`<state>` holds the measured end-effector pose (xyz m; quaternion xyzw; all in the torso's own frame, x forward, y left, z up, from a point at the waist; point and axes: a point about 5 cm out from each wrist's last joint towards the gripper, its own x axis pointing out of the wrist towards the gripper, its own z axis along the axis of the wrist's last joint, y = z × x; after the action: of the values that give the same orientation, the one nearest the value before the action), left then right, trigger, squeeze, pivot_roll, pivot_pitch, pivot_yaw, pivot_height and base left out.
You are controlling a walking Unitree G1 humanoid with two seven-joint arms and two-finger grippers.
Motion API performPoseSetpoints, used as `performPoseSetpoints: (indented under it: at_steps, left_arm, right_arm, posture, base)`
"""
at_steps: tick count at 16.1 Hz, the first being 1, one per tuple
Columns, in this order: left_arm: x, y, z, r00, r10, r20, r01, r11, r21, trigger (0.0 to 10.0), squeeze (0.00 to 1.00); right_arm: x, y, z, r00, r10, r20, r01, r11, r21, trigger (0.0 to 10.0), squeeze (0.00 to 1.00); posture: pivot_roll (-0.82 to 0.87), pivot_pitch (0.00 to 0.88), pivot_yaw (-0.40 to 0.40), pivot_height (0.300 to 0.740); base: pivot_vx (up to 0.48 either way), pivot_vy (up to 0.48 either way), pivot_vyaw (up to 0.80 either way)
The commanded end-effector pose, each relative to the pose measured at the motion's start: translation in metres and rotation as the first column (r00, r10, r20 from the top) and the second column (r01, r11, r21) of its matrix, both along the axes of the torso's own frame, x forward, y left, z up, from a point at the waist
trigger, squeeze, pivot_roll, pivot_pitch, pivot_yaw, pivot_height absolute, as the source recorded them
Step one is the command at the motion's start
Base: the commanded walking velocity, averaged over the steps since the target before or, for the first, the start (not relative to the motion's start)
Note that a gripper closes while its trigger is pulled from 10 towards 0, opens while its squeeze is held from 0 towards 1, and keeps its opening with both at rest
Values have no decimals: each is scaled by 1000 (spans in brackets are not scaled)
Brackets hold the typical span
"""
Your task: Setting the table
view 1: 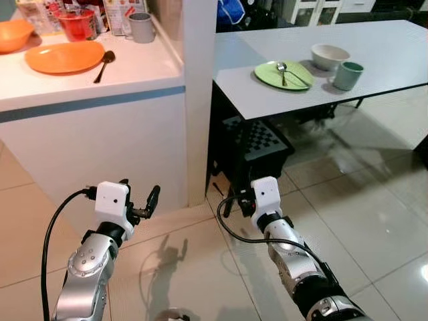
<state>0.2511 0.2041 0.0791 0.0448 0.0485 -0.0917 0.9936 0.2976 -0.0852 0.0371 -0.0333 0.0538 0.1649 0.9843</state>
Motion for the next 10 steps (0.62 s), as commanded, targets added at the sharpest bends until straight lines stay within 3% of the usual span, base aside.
performPoseSetpoints:
  at_steps: [1,3,4,6,10]
  left_arm:
    - [1,-6,-6,999,-27,-26,27,1000,-2,10000,0]
    - [5,-12,-6,996,-82,-40,82,997,-4,10000,0]
    - [12,-17,-7,990,-132,-50,132,991,0,10000,0]
    - [26,-26,-5,983,-176,-45,176,984,-13,10000,0]
    - [32,-31,-6,983,-180,-40,179,984,-28,10000,0]
  right_arm:
    - [5,-1,6,1000,-8,26,9,1000,-17,10000,0]
    - [6,-8,8,998,-53,41,53,998,-13,10000,0]
    - [4,-13,8,996,-73,50,74,997,-20,10000,0]
    - [0,-22,5,992,-112,52,114,993,-34,10000,0]
    - [-2,-24,4,993,-109,52,111,993,-46,10000,0]
  posture:
    - [173,0,36,740]
    - [142,0,64,740]
    - [63,0,128,740]
    - [28,0,141,740]
    - [8,0,120,740]
  base:
    - [0,0,0]
    - [0,0,0]
    - [0,0,0]
    - [0,0,0]
    - [0,0,0]
